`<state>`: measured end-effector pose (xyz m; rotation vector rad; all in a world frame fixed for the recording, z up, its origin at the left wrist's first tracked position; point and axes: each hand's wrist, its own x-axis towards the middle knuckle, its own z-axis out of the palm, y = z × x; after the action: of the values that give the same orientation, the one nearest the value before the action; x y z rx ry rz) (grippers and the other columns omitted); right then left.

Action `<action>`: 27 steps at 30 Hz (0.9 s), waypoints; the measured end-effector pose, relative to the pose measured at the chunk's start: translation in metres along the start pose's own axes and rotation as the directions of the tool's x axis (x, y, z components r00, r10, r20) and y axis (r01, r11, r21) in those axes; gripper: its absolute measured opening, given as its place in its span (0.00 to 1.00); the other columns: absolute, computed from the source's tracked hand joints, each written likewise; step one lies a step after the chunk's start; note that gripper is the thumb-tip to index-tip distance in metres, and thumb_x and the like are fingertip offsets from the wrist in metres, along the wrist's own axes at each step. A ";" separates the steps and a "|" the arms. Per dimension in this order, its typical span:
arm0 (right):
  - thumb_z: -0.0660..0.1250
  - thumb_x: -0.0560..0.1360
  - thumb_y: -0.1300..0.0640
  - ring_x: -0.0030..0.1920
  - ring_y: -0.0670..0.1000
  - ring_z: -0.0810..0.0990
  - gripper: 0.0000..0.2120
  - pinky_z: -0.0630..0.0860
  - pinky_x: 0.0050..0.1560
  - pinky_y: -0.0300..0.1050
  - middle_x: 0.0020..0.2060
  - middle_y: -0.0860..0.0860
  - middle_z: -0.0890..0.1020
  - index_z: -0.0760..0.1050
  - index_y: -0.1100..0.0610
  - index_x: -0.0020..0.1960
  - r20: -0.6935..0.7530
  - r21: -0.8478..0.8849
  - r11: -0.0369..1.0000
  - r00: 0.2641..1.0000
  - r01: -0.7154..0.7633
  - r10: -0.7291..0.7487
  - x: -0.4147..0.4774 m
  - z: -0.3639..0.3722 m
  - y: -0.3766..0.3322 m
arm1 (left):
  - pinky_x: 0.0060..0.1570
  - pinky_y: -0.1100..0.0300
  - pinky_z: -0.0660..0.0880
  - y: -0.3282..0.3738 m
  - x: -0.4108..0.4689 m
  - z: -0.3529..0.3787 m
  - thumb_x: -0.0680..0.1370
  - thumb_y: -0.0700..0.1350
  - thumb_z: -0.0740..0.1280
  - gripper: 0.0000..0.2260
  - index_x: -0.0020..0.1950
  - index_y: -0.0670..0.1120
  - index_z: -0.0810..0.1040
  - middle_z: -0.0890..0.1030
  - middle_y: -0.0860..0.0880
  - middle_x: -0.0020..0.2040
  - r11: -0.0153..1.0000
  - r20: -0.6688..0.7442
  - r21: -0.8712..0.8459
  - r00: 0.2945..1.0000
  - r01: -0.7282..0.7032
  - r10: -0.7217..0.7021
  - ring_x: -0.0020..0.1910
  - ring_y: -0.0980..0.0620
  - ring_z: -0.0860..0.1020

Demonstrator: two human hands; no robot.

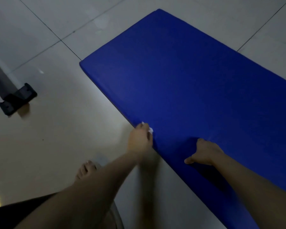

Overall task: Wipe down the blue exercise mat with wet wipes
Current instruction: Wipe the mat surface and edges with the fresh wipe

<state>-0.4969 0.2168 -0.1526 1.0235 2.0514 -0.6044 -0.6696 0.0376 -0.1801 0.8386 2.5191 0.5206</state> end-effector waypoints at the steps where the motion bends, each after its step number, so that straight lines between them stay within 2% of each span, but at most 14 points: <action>1: 0.77 0.65 0.34 0.59 0.53 0.75 0.46 0.77 0.56 0.48 0.64 0.53 0.74 0.64 0.58 0.71 -0.002 -0.001 1.000 1.000 0.001 -0.001 0.000 0.000 0.000 | 0.53 0.58 0.76 0.011 -0.015 0.008 0.85 0.53 0.59 0.08 0.54 0.51 0.74 0.76 0.53 0.51 0.998 0.039 -0.005 0.997 -0.059 0.059 0.48 0.56 0.76; 3: 0.76 0.65 0.33 0.60 0.54 0.75 0.46 0.76 0.56 0.48 0.65 0.54 0.74 0.64 0.59 0.71 -0.011 -0.006 1.000 1.000 0.003 -0.003 -0.001 -0.001 0.000 | 0.52 0.58 0.75 0.026 -0.036 0.019 0.85 0.53 0.57 0.08 0.55 0.52 0.73 0.75 0.54 0.51 0.977 0.141 0.012 0.968 -0.212 0.208 0.48 0.57 0.75; 5: 0.76 0.65 0.33 0.62 0.55 0.75 0.47 0.76 0.56 0.48 0.66 0.55 0.73 0.63 0.59 0.72 -0.016 -0.006 1.000 1.000 0.001 -0.001 -0.002 0.000 0.000 | 0.53 0.56 0.75 0.030 -0.040 0.019 0.84 0.52 0.58 0.07 0.57 0.52 0.73 0.75 0.53 0.52 0.935 0.258 0.057 0.910 -0.350 0.325 0.48 0.55 0.74; 8: 0.76 0.65 0.33 0.63 0.55 0.74 0.48 0.76 0.56 0.48 0.66 0.54 0.73 0.62 0.59 0.73 -0.019 0.007 1.000 1.000 0.002 -0.002 -0.002 0.001 0.001 | 0.55 0.54 0.75 0.022 -0.021 0.001 0.85 0.52 0.57 0.09 0.59 0.51 0.72 0.76 0.50 0.52 0.882 0.355 0.148 0.856 -0.448 0.375 0.48 0.53 0.75; 10: 0.76 0.65 0.33 0.60 0.54 0.75 0.47 0.77 0.56 0.47 0.63 0.53 0.74 0.64 0.59 0.71 -0.024 0.016 1.000 1.000 0.012 -0.012 -0.002 0.002 0.002 | 0.53 0.56 0.74 0.009 0.001 -0.014 0.86 0.53 0.55 0.10 0.59 0.50 0.72 0.77 0.50 0.51 0.905 0.298 0.151 0.891 -0.398 0.343 0.48 0.54 0.76; 13: 0.76 0.65 0.33 0.58 0.54 0.75 0.45 0.77 0.57 0.49 0.61 0.53 0.74 0.65 0.58 0.69 -0.029 0.019 1.000 0.999 0.020 -0.019 -0.003 0.002 0.004 | 0.49 0.56 0.77 -0.017 0.045 -0.033 0.85 0.50 0.58 0.08 0.58 0.48 0.73 0.79 0.48 0.50 0.952 0.051 0.262 0.987 -0.158 0.150 0.46 0.53 0.79; 15: 0.76 0.65 0.33 0.59 0.55 0.75 0.45 0.77 0.58 0.50 0.61 0.53 0.74 0.65 0.59 0.69 -0.029 0.014 1.000 0.999 0.028 -0.028 -0.003 0.002 0.004 | 0.51 0.54 0.78 -0.027 0.063 -0.039 0.84 0.47 0.60 0.09 0.61 0.45 0.73 0.79 0.46 0.54 0.952 -0.079 0.307 0.997 0.002 0.024 0.50 0.49 0.80; 16: 0.76 0.64 0.33 0.58 0.55 0.75 0.45 0.78 0.58 0.51 0.60 0.53 0.75 0.65 0.59 0.68 -0.030 0.012 0.999 0.999 0.032 -0.032 -0.003 0.002 0.004 | 0.53 0.54 0.78 -0.028 0.067 -0.038 0.84 0.46 0.61 0.09 0.62 0.44 0.73 0.79 0.45 0.56 0.950 -0.100 0.309 0.995 0.033 -0.002 0.51 0.48 0.80; 20: 0.76 0.65 0.34 0.56 0.54 0.75 0.43 0.78 0.56 0.50 0.58 0.52 0.75 0.66 0.59 0.67 -0.037 -0.008 0.999 0.998 0.047 -0.048 -0.005 0.002 0.004 | 0.56 0.53 0.80 -0.010 0.046 -0.021 0.84 0.46 0.61 0.09 0.61 0.44 0.75 0.80 0.46 0.56 0.968 -0.073 0.248 0.997 0.037 -0.019 0.51 0.49 0.80; 23: 0.76 0.65 0.33 0.53 0.53 0.75 0.40 0.78 0.54 0.49 0.54 0.50 0.74 0.67 0.57 0.65 -0.038 -0.016 0.998 0.998 0.057 -0.057 -0.004 -0.001 0.003 | 0.56 0.53 0.79 0.015 0.003 0.005 0.84 0.52 0.61 0.10 0.59 0.48 0.75 0.78 0.50 0.53 0.995 0.044 0.094 0.998 0.029 -0.033 0.50 0.52 0.79; 27: 0.76 0.64 0.32 0.53 0.53 0.75 0.40 0.78 0.54 0.49 0.54 0.51 0.74 0.67 0.57 0.63 -0.047 -0.040 0.998 0.997 0.058 -0.060 -0.004 0.000 0.005 | 0.54 0.55 0.78 0.051 -0.059 0.039 0.84 0.51 0.60 0.06 0.57 0.52 0.73 0.77 0.53 0.52 0.988 0.194 -0.004 0.969 -0.152 0.150 0.48 0.56 0.77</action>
<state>-0.4913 0.2175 -0.1504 0.9666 2.1334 -0.5736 -0.5831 0.0466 -0.1723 1.0387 2.2946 0.4497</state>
